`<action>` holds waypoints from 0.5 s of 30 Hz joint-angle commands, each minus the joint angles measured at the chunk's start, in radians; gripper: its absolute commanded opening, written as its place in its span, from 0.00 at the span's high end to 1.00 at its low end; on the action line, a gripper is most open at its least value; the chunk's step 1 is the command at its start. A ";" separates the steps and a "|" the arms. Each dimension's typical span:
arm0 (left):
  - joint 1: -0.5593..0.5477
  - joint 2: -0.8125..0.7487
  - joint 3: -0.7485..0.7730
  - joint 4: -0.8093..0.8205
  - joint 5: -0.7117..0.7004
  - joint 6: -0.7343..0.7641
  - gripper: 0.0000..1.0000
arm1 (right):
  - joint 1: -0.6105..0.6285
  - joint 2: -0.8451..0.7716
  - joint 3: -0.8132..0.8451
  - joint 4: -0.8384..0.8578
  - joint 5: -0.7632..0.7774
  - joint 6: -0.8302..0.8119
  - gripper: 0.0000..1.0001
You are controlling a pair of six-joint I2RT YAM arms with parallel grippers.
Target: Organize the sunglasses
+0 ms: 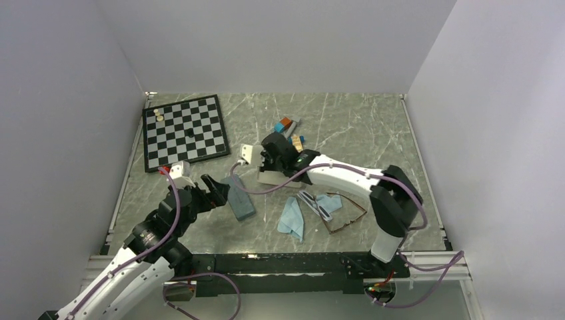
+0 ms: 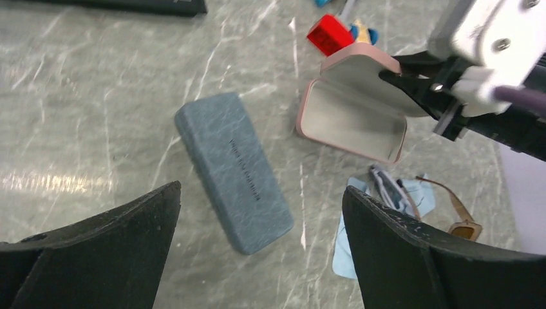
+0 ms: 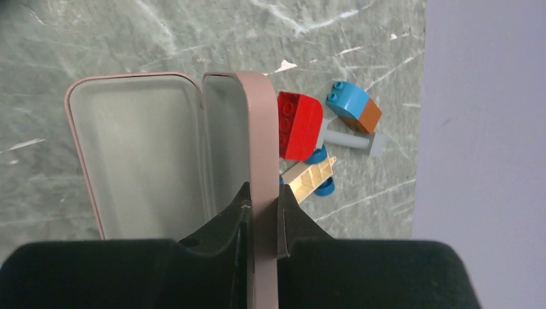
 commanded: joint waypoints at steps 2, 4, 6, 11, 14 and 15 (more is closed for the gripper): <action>-0.002 -0.015 -0.023 -0.067 -0.036 -0.099 0.01 | 0.035 0.106 0.005 0.214 0.132 -0.192 1.00; -0.002 -0.015 -0.036 -0.055 -0.029 -0.103 0.01 | 0.036 0.140 0.009 0.248 0.137 -0.217 1.00; -0.002 -0.010 -0.040 -0.051 -0.021 -0.109 0.01 | 0.035 0.163 0.020 0.253 0.115 -0.205 1.00; -0.002 0.001 -0.045 -0.050 -0.020 -0.117 0.01 | 0.031 0.222 -0.010 0.392 0.076 -0.244 1.00; -0.002 0.009 -0.037 -0.048 -0.028 -0.115 0.01 | 0.022 0.278 -0.015 0.481 0.079 -0.282 1.00; -0.002 0.010 -0.032 -0.052 -0.030 -0.114 0.01 | 0.015 0.291 -0.009 0.491 0.077 -0.282 1.00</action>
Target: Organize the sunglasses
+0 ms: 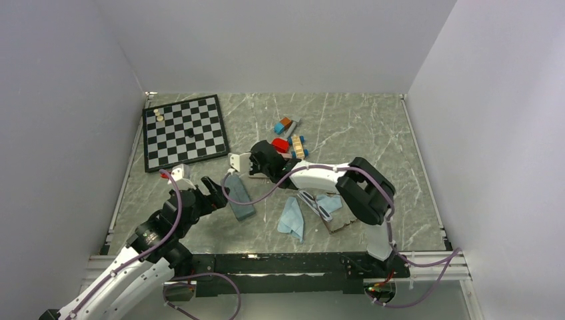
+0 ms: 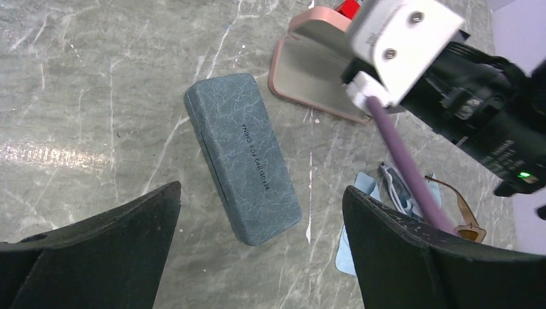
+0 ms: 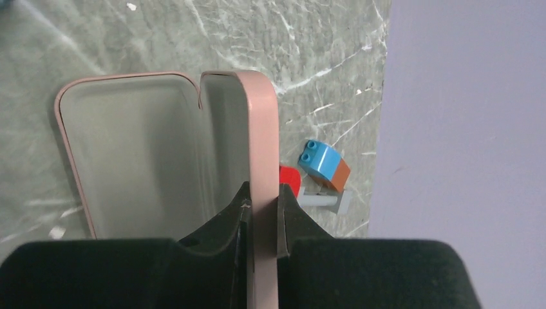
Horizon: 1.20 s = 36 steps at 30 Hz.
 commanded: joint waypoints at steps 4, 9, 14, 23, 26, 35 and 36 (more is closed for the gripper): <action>-0.001 0.010 0.021 0.002 -0.024 -0.016 0.01 | -0.029 0.068 -0.008 0.207 -0.022 -0.040 1.00; -0.002 0.019 0.032 0.005 -0.028 0.000 0.01 | -0.036 0.053 -0.028 0.244 -0.032 -0.021 0.91; -0.002 0.049 0.056 0.004 -0.024 0.008 0.01 | -0.039 0.056 -0.013 0.203 -0.030 0.019 0.79; -0.001 0.049 0.075 -0.012 -0.028 0.028 0.01 | -0.041 0.056 -0.027 0.240 -0.013 0.029 0.72; -0.002 0.040 0.066 -0.014 -0.022 0.010 0.01 | -0.042 0.065 -0.022 0.232 -0.007 0.033 0.71; -0.002 0.011 0.071 -0.022 -0.021 0.012 0.01 | -0.064 0.052 -0.029 0.261 -0.010 0.049 0.57; -0.001 0.011 0.072 -0.022 -0.022 0.013 0.01 | -0.064 0.051 -0.029 0.267 -0.007 0.046 0.57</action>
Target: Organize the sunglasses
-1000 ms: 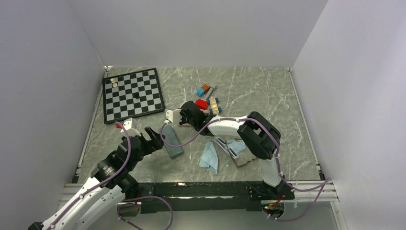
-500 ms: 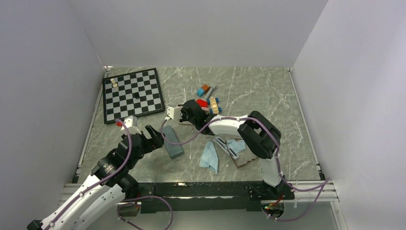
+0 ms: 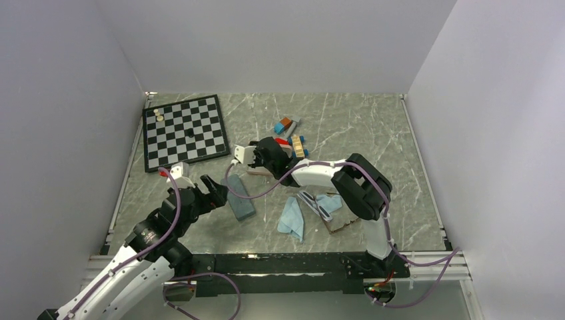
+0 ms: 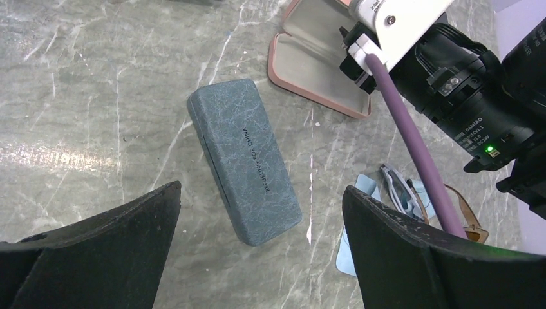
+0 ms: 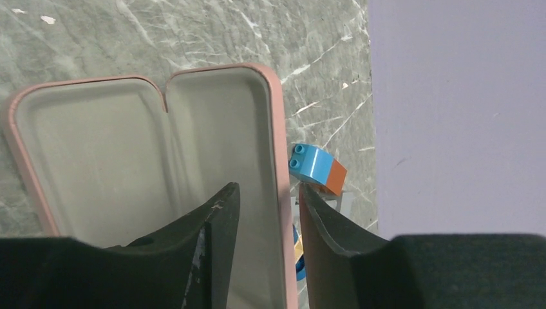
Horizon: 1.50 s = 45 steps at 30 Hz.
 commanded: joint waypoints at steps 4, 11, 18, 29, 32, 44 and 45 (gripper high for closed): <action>-0.002 -0.010 0.034 0.015 -0.005 0.004 0.01 | -0.010 -0.047 -0.009 0.086 0.015 0.036 0.46; -0.001 0.008 0.043 0.057 0.016 0.044 0.01 | -0.010 -0.264 -0.084 0.254 0.167 0.319 0.00; -0.003 0.082 0.039 0.184 0.100 0.111 0.01 | -0.045 -0.617 -0.157 -0.186 0.281 1.126 0.00; -0.003 0.320 0.084 0.186 0.272 0.172 0.01 | 0.138 -0.782 -0.361 -0.747 -0.003 1.370 0.00; -0.002 0.307 0.057 0.212 0.290 0.164 0.01 | 0.261 -0.691 -0.332 -0.893 0.096 1.444 0.01; -0.003 0.277 0.010 0.210 0.292 0.164 0.01 | 0.384 -0.622 -0.466 -0.843 0.033 1.689 0.26; -0.003 0.279 0.008 0.214 0.296 0.163 0.01 | 0.384 -0.604 -0.470 -0.835 0.056 1.698 0.31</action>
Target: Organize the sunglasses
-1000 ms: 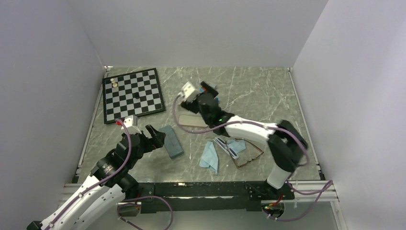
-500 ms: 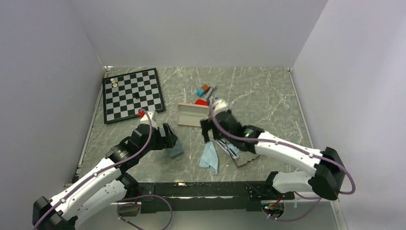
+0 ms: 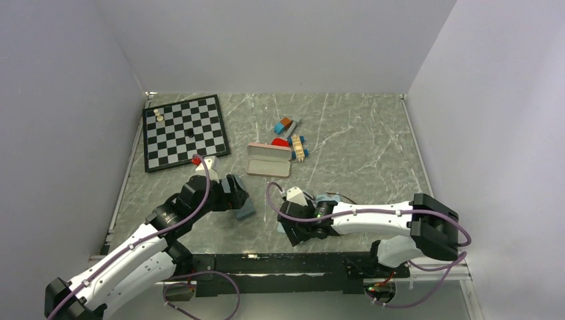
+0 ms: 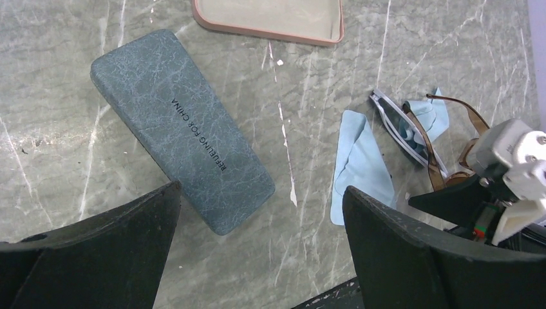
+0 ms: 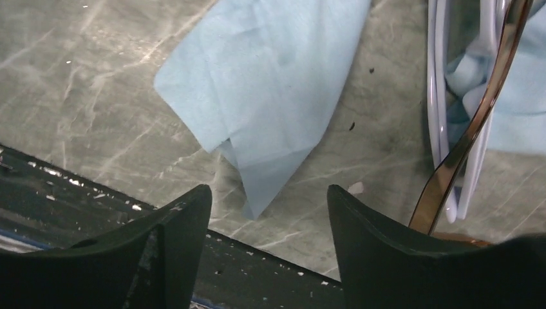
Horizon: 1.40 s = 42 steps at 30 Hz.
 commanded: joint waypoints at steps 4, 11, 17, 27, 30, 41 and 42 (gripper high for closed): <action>-0.002 0.006 -0.008 0.046 0.032 0.016 0.01 | 0.001 0.071 -0.006 0.012 0.131 0.150 0.52; -0.003 -0.018 0.008 0.010 -0.030 0.037 0.01 | 0.002 0.011 0.019 0.158 0.053 0.067 0.85; -0.003 -0.117 0.036 -0.048 -0.120 0.013 0.01 | -0.004 0.051 0.171 0.246 -0.105 -0.117 0.93; -0.002 -0.270 0.042 -0.122 -0.179 -0.054 0.01 | -0.247 -0.103 0.031 0.472 -0.506 0.064 0.91; -0.002 -0.249 0.032 -0.095 -0.159 -0.047 0.01 | -0.265 -0.199 -0.133 0.353 -0.342 0.170 0.71; -0.003 0.006 0.075 0.005 0.061 0.020 0.01 | -0.253 -0.415 -0.125 0.124 -0.132 0.108 0.27; -0.003 0.020 0.077 0.009 0.077 0.022 0.01 | -0.249 -0.377 -0.114 0.128 -0.133 0.095 0.27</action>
